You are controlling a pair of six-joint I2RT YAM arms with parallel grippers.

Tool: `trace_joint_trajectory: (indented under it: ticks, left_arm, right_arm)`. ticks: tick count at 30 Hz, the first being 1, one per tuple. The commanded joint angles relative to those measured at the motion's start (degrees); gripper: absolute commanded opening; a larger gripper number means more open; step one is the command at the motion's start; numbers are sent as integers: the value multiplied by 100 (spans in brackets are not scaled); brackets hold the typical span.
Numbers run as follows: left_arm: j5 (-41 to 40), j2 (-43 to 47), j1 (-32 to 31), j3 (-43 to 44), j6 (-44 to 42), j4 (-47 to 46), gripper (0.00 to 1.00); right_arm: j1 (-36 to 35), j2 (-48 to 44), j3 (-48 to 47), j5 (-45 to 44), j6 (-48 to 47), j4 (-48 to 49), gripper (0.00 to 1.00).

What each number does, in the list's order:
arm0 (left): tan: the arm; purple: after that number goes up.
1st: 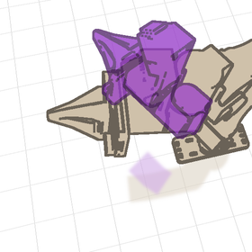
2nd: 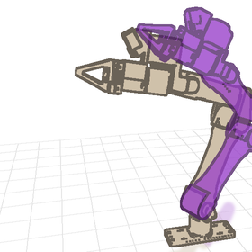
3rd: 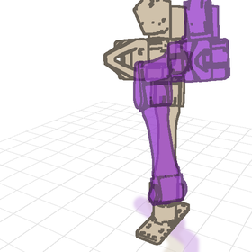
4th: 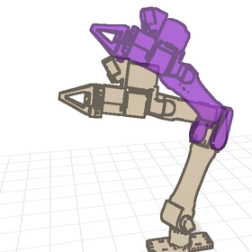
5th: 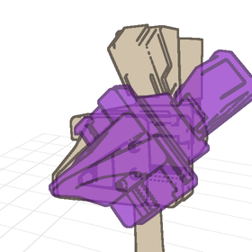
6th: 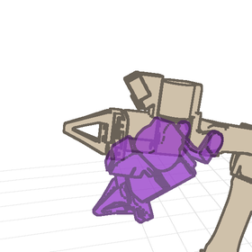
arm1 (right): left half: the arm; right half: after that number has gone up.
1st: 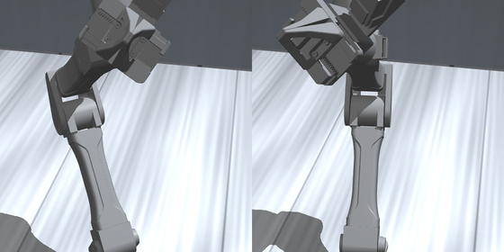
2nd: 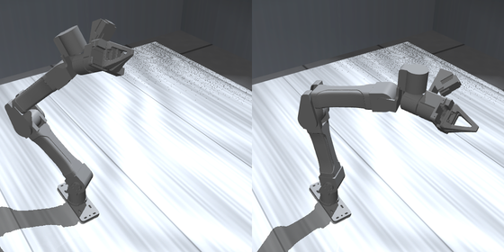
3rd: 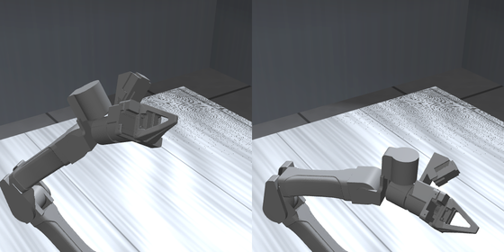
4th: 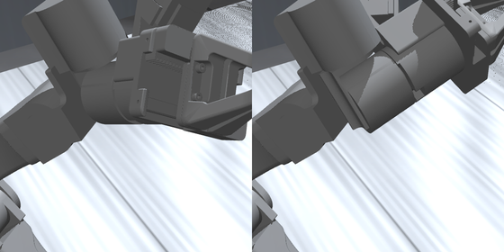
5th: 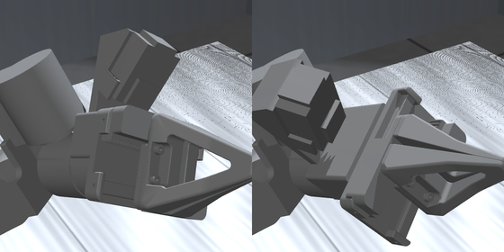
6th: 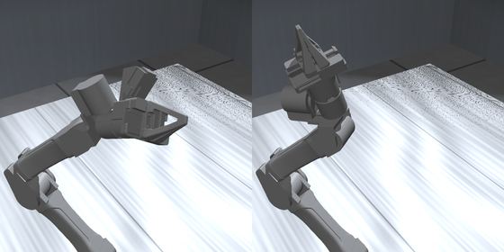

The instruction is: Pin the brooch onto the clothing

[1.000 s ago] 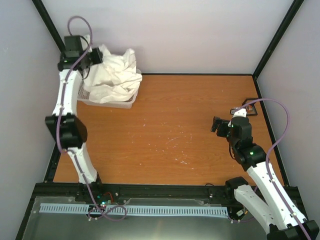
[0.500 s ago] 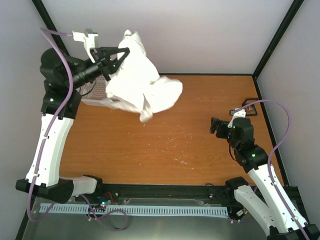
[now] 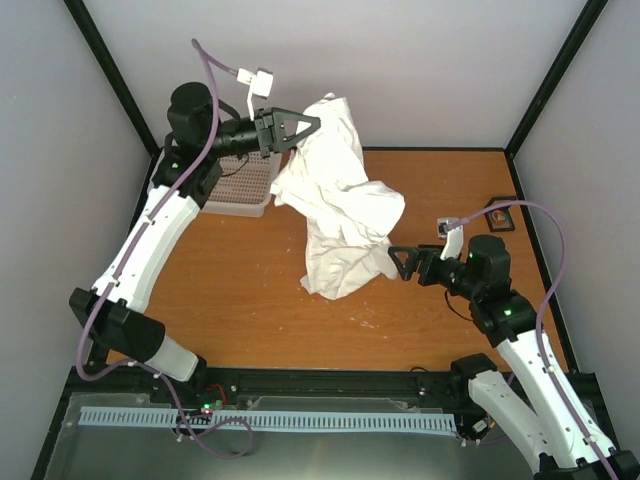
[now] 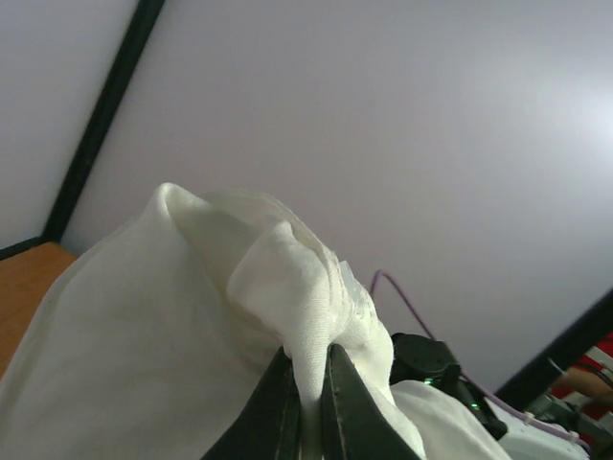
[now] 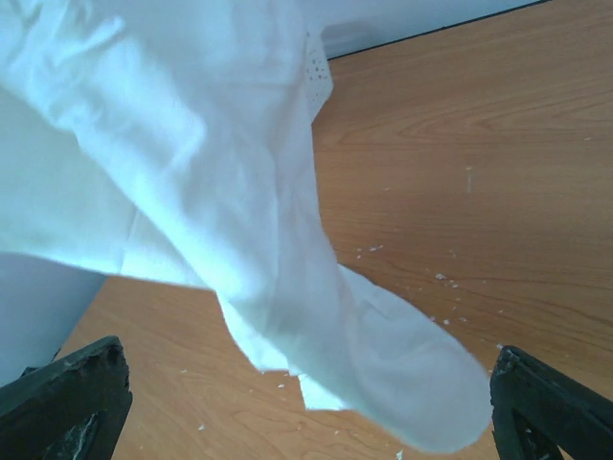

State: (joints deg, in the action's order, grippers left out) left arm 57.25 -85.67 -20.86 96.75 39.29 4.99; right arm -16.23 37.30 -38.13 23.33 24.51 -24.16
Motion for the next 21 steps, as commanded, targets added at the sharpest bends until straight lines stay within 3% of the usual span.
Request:
trace_joint_trajectory:
  ticks: [1, 4, 7, 9, 10, 11, 12, 13, 16, 18, 21]
  left_arm:
    - [553, 93, -112, 578, 292, -755, 1]
    - [-145, 482, -117, 39, -711, 200, 7]
    - [-1821, 1274, -111, -1411, -1583, 1258, 27]
    - [-2912, 2171, -106, -2913, -1435, 1465, 25]
    - [-3242, 2570, -98, -3584, -1214, 1494, 32]
    - [-3545, 2958, -79, -4121, -988, 1565, 51]
    - [-3788, 3354, -72, -4550, -764, 1632, 57]
    - [-4007, 3722, -67, -4930, -508, 1687, 75]
    - [-4312, 4721, -65, -5799, 152, 1512, 96]
    - [-4356, 5015, -59, -6085, 161, 1232, 100]
    - [-4377, 4712, -58, -6120, -14, 1008, 100]
  right_arm:
    - [-36, 17, -79, 437, -4, 74, 100]
    - [-30, -18, -116, 303, -123, -43, 100]
    - [-33, -38, 20, 266, -158, -95, 100]
    - [-35, -51, 181, 299, -118, -42, 100]
    - [-38, -44, 287, 342, -82, 27, 100]
    - [-33, -24, 397, 406, -48, 132, 100]
    - [-32, 17, 492, 501, -5, 252, 100]
    - [-42, 77, 586, 602, 43, 387, 100]
    - [-59, 422, 785, 862, 142, 799, 100]
    - [-130, 872, 825, 896, 191, 990, 100]
    - [-358, 1705, 595, 737, 76, 822, 100]
